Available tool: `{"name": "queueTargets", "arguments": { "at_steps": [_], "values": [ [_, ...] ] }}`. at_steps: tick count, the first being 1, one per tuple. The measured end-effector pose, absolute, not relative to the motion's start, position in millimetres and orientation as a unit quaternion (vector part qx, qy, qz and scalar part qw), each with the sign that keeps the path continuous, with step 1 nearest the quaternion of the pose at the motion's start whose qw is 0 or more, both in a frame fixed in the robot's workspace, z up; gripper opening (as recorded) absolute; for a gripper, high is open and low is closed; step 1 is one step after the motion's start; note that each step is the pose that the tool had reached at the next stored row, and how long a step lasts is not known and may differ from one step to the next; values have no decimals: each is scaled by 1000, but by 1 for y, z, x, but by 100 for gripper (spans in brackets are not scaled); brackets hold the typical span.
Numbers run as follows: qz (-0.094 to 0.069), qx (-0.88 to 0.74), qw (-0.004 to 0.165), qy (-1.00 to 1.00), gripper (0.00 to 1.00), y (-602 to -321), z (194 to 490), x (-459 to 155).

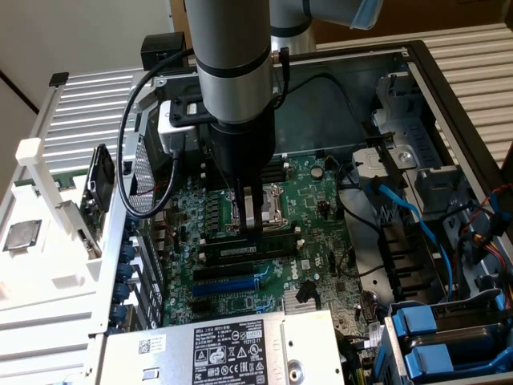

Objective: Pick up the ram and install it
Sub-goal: 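Press down the ram until it locks into place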

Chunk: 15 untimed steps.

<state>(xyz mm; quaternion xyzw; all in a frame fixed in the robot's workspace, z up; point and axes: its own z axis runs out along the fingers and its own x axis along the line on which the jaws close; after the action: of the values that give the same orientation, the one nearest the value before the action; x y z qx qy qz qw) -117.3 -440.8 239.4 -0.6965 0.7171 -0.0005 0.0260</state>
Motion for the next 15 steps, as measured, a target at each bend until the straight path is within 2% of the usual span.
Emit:
{"name": "queueTargets", "arguments": {
  "at_steps": [15],
  "values": [
    [-1,-696,26,717,11,-438,238,-117]
  ]
}}
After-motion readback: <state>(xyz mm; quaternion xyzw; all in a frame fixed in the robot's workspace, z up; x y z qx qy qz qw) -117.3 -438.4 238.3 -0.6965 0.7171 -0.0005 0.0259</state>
